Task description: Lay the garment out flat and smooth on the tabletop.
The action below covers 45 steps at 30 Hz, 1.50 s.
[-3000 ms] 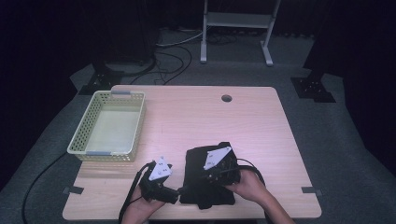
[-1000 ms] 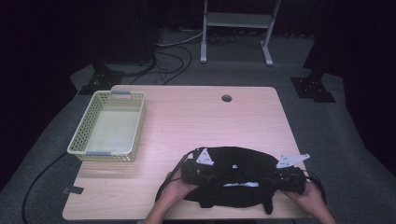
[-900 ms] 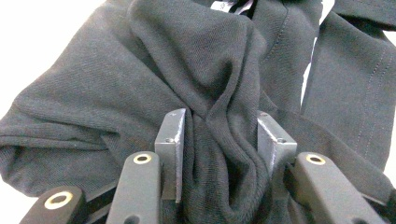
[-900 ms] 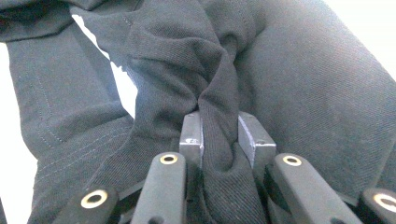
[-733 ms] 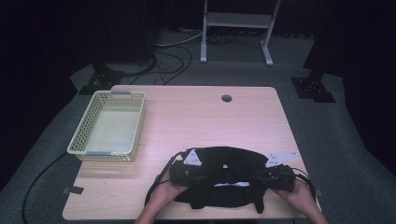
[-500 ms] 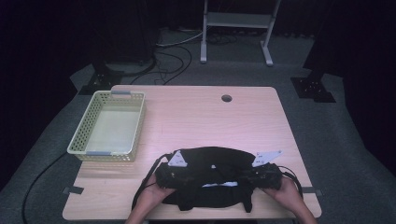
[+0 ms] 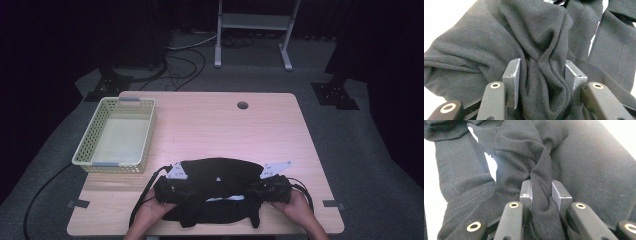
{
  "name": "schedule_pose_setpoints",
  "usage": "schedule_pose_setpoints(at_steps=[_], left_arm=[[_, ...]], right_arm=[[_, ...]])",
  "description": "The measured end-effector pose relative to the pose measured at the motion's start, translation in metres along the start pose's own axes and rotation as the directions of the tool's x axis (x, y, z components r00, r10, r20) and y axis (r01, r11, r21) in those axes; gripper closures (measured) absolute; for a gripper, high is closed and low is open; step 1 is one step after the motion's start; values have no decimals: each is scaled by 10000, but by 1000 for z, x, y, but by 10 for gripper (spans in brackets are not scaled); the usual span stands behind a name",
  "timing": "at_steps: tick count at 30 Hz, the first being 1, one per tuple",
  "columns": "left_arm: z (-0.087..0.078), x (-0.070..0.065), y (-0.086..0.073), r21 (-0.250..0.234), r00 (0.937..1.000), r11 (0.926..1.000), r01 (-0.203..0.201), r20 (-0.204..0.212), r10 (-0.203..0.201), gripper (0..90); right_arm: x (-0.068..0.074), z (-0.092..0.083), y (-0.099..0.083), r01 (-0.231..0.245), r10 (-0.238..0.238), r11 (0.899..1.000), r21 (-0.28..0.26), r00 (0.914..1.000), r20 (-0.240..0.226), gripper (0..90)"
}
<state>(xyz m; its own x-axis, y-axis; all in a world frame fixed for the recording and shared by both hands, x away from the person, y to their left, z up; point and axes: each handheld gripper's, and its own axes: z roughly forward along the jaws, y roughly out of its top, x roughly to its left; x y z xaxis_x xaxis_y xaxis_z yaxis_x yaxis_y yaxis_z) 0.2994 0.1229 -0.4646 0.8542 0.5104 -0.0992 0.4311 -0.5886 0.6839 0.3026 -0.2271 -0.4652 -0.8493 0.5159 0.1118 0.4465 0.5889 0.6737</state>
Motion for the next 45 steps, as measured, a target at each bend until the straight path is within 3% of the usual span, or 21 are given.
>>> schedule_pose_setpoints(at_steps=[3,8,14,17,24,26,32,38,45], left_arm=[[0,0,2,61,9999,9999,104,-12,-104,457],[-4,-3,8,261,9999,9996,46,-165,-41,314],[-16,-12,25,-9,9985,9991,-425,-340,424,270],[-20,-14,32,29,9979,9984,-556,-338,557,258],[-17,-16,46,173,9963,9964,-833,-197,836,262],[-16,-16,47,206,9960,9959,-881,-122,883,326],[-5,-15,49,417,9954,9945,-958,39,957,386],[6,-11,50,640,9953,9933,-963,126,957,411],[18,-6,48,837,9955,9922,-928,285,907,484]], right_arm=[[-1,-1,1,-121,120,9999,71,9999,97,668],[-2,-9,5,-457,445,9982,388,9986,297,465],[0,-29,14,-516,505,9981,341,9983,305,303],[2,-39,23,-491,487,9987,142,9983,328,276],[13,-44,47,109,-113,9999,108,9990,438,278],[14,-41,50,143,-148,9998,122,9991,397,283],[19,-15,59,391,-389,9976,567,9992,-56,335],[18,3,59,375,-362,9959,820,9992,-176,360],[17,17,56,414,-393,9948,930,9989,-239,509]])
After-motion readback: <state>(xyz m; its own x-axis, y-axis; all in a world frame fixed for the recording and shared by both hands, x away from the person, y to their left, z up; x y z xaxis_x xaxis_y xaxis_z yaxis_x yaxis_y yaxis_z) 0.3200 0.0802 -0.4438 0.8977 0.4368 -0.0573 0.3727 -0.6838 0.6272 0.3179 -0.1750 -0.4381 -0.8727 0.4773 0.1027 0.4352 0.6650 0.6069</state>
